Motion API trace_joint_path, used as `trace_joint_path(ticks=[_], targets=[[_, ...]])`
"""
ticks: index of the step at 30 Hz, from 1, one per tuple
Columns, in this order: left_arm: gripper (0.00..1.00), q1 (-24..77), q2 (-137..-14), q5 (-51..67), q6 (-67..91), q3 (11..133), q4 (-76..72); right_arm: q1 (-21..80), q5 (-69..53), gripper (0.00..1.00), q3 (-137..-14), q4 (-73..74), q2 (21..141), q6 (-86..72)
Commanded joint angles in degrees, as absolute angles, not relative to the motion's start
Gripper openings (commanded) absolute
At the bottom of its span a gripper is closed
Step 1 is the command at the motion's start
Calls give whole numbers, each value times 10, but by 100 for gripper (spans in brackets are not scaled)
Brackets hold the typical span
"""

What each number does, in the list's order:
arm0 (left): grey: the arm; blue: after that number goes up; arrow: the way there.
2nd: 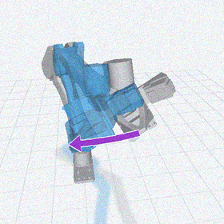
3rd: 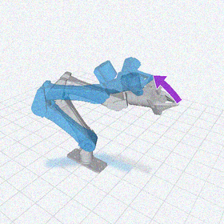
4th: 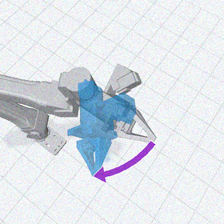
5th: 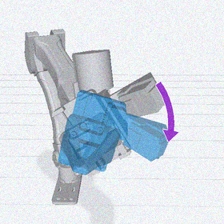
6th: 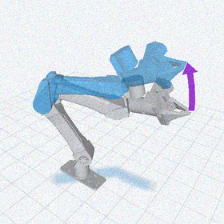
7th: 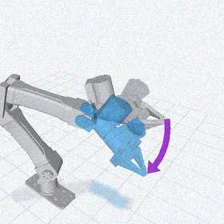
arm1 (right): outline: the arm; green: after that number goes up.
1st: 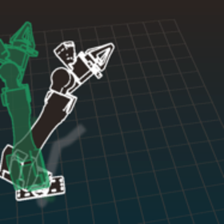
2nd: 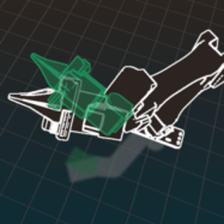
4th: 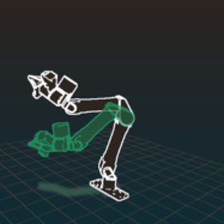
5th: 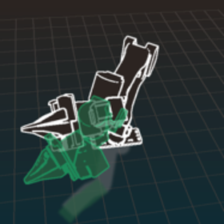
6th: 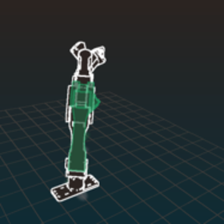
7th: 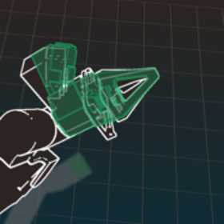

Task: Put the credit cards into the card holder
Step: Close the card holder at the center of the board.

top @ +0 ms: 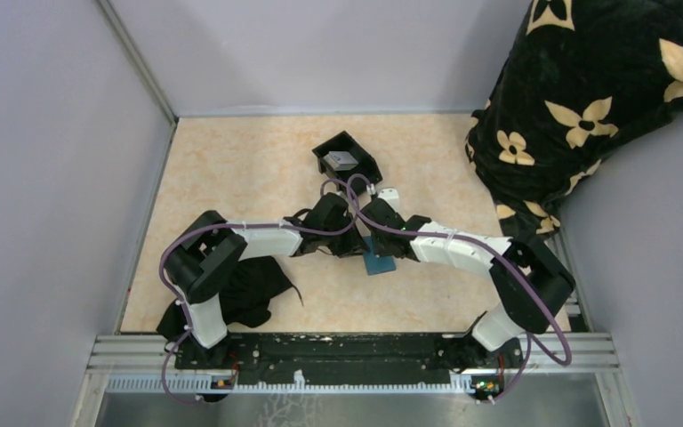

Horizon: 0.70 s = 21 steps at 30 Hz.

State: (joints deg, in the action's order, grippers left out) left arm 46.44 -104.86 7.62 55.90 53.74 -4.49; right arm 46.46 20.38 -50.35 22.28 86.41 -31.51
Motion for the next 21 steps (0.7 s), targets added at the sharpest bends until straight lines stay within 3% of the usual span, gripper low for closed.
trace_joint_path(ticks=[1,21], targets=[[32,462,-1084,57,544,508,27,476,205,0,-510,209,872,-311],[32,461,-1091,68,546,511,20,483,210,0,-503,206,897,-313]])
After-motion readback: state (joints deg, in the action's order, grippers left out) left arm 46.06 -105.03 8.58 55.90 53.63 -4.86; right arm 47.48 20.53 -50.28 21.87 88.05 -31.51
